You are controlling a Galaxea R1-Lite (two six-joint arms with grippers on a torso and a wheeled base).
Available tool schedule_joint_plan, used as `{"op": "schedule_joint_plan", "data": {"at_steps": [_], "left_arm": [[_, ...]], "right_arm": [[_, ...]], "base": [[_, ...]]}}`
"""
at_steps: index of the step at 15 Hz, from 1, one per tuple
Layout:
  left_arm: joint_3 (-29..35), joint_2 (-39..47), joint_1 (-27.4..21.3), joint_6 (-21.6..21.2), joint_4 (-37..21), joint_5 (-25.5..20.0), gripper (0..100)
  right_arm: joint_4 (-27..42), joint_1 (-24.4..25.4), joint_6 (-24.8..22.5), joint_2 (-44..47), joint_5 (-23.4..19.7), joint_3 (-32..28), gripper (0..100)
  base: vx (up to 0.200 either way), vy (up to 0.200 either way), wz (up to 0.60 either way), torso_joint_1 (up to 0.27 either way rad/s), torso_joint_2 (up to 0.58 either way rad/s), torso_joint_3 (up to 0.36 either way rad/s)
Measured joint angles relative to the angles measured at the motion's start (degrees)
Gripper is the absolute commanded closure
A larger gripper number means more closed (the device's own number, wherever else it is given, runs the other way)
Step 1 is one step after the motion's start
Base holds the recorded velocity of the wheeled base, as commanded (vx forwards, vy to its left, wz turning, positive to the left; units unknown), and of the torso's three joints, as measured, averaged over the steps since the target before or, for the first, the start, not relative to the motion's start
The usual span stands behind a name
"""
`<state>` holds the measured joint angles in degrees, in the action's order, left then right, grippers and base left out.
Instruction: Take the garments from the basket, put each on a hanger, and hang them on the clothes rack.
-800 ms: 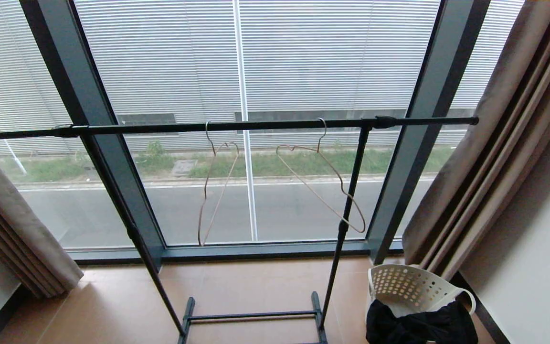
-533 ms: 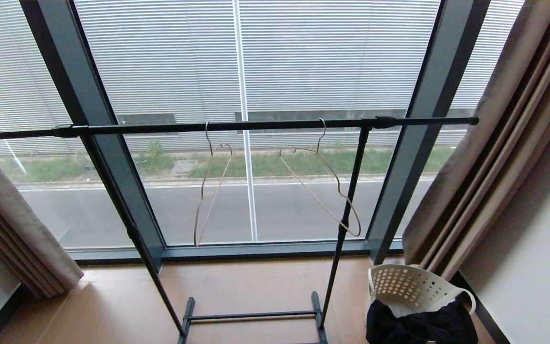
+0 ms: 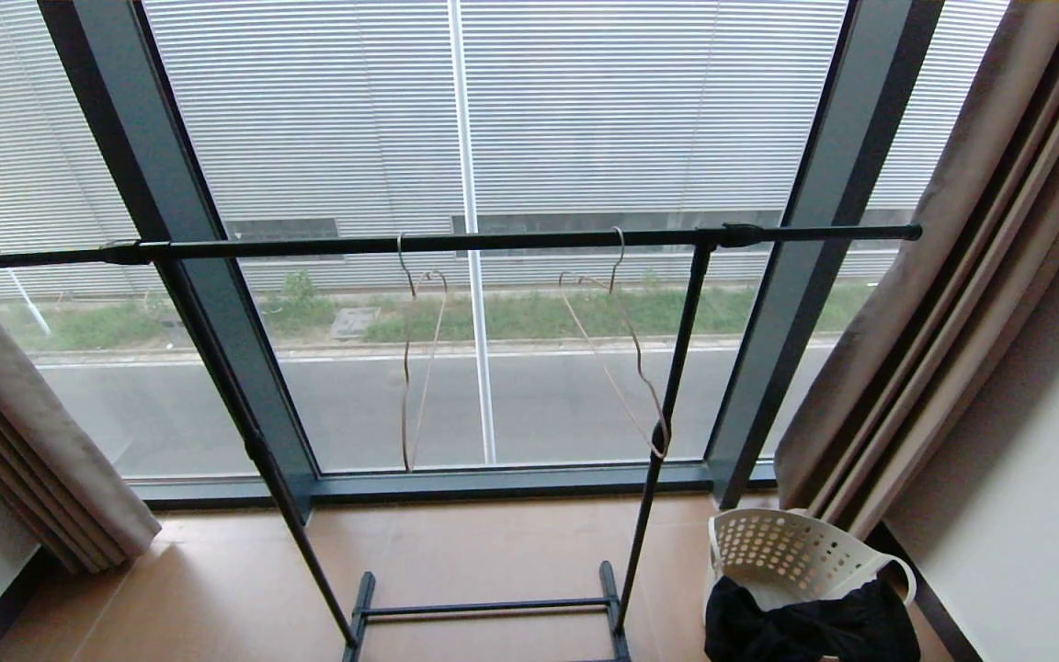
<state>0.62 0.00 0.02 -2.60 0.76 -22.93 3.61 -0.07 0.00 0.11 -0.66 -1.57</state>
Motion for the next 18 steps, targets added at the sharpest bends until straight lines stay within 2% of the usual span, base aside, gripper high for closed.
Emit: {"op": "schedule_joint_plan", "data": {"at_steps": [7,18], "left_arm": [[-0.29,0.0,0.05,-2.46,0.04,-0.05,0],[-0.35,0.0,0.05,-3.83,0.02,-0.3,0]], "right_arm": [[-0.02,-0.02,0.35,0.0,0.26,0.01,0],[-0.02,-0.02,0.24,0.0,0.23,0.0,0]], "base": [[0.0,0.0,0.0,-0.009,0.02,0.012],[0.0,0.0,0.0,-0.147,0.34,0.186]]}}
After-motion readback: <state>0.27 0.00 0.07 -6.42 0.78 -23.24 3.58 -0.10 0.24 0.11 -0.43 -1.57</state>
